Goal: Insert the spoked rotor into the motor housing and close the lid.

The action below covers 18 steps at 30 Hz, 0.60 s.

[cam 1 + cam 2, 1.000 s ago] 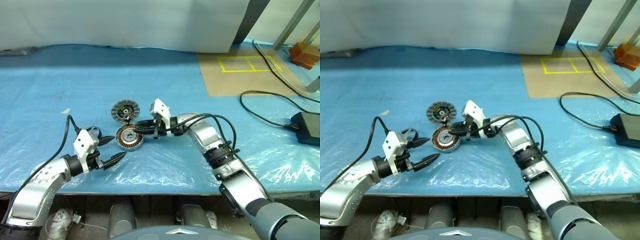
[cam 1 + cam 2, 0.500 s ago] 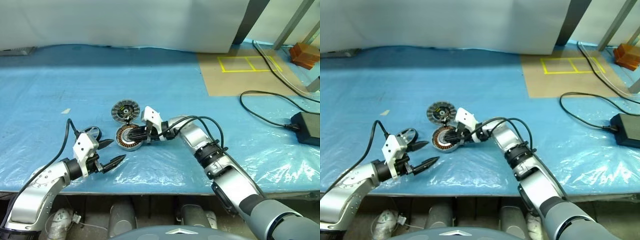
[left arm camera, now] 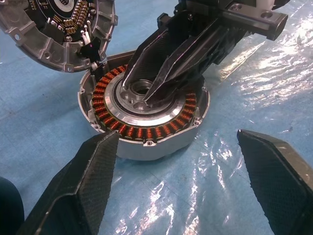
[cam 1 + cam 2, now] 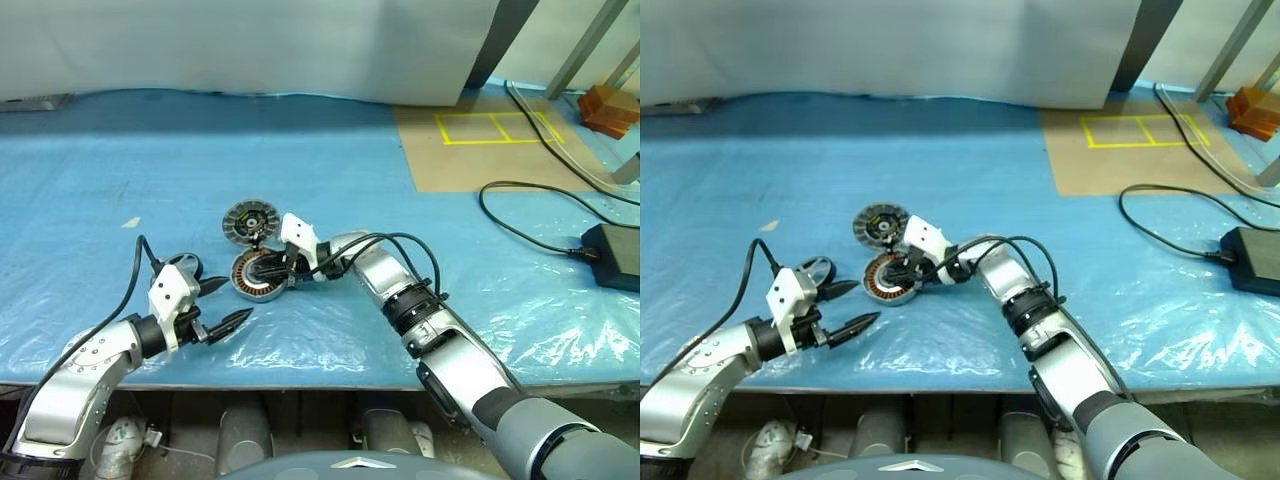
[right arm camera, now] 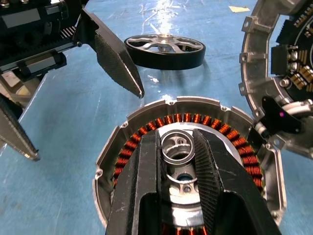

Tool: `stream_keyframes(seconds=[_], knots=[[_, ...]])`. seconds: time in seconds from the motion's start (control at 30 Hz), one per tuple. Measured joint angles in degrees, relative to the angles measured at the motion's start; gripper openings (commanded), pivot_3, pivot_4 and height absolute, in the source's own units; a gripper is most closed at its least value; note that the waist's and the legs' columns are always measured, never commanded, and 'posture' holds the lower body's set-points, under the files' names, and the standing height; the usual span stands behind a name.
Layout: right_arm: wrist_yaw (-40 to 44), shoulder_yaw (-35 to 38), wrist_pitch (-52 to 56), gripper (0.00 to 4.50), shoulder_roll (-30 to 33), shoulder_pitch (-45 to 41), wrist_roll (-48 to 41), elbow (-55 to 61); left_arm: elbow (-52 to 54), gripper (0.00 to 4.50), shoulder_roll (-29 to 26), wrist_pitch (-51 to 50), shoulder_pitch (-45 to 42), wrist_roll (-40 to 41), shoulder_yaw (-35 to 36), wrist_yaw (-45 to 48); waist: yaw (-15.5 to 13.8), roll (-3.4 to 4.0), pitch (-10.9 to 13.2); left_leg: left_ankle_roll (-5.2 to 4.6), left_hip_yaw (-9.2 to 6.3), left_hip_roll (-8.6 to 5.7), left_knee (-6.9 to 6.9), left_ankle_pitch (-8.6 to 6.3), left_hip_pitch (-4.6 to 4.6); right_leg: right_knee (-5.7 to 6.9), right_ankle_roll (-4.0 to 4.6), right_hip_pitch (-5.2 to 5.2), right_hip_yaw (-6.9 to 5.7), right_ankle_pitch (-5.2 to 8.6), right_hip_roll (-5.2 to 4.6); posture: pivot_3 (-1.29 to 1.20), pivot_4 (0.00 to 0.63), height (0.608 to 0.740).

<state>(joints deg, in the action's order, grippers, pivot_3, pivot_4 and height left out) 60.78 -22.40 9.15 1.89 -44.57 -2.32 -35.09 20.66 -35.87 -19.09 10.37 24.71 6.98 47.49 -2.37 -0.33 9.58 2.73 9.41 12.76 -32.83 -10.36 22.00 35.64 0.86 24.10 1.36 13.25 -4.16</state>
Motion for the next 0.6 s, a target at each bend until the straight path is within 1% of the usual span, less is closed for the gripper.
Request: stream_keyframes(seconds=[0.37,0.6], knots=[[1.04,0.03,-2.13,0.57,1.65,-0.19,0.89,-0.5,0.0,4.07,0.01,0.0,0.02,-0.53,-0.01,-0.02,-0.17,0.0,0.0,-0.01,0.01,-0.01,-0.04,0.0,0.0,0.01,0.0,-0.01,0.0,0.0,-0.01,0.0,0.15,0.74],[0.36,1.97,-2.46,0.57,1.94,-2.73,1.03,-3.5,0.0,4.07,0.11,0.0,-0.35,-0.68,-0.32,-0.03,-0.09,0.0,0.0,-0.01,0.01,0.01,-0.06,0.0,0.01,0.02,0.01,0.0,0.0,0.0,0.0,0.0,0.15,0.74]])
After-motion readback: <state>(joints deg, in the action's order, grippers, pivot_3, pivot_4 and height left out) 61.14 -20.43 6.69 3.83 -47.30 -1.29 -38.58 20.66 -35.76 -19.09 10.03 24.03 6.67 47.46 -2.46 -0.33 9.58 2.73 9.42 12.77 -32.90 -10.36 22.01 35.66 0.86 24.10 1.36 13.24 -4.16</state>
